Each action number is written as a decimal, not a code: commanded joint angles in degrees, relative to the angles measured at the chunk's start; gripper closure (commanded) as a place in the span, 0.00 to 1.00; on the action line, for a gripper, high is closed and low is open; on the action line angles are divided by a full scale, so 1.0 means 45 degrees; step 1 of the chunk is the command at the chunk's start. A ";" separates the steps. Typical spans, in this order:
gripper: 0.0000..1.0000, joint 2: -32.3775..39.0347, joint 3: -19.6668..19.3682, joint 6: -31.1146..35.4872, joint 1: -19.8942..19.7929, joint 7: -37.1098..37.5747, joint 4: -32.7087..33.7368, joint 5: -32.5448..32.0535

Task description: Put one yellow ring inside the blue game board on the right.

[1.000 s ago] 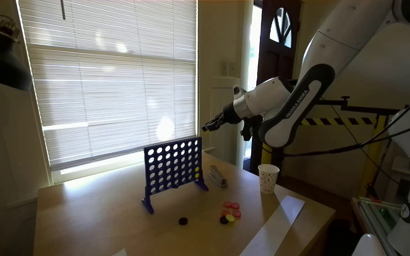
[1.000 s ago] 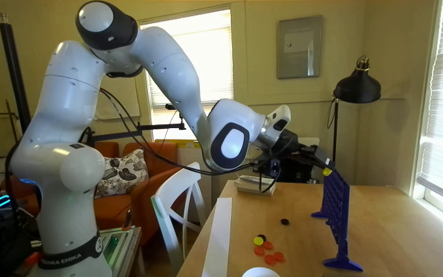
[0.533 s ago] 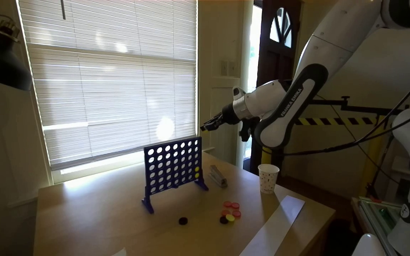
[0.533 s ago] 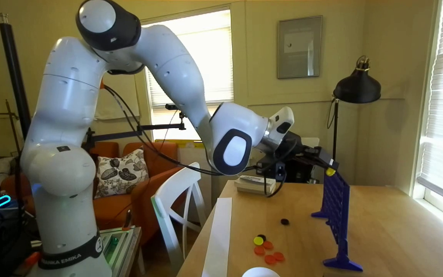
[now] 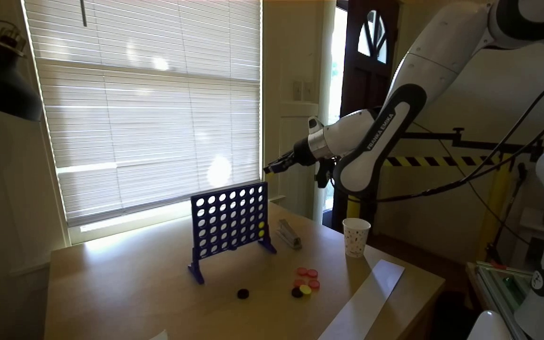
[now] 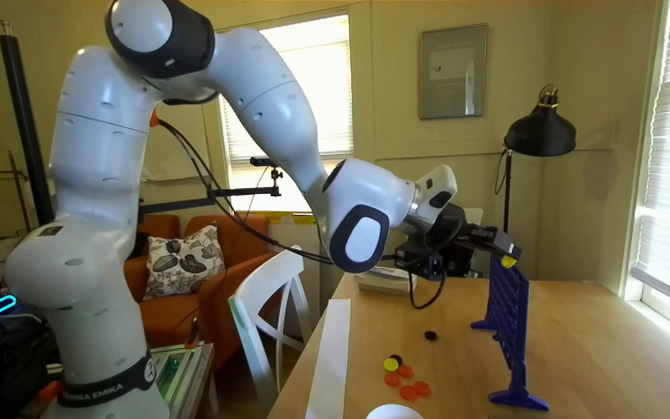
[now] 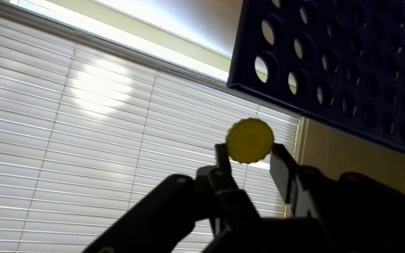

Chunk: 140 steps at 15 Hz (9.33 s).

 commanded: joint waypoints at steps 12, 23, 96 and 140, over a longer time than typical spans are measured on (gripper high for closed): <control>0.91 0.0457 0.1131 0.0857 -0.0727 -0.1186 0.0333 0.1979; 0.91 0.1333 0.1065 0.0958 0.0033 -0.1621 0.1238 0.3686; 0.91 0.2685 0.0023 0.1302 0.1580 -0.2045 0.2140 0.5256; 0.91 0.2956 -0.0456 0.1343 0.2060 -0.2052 0.2185 0.5349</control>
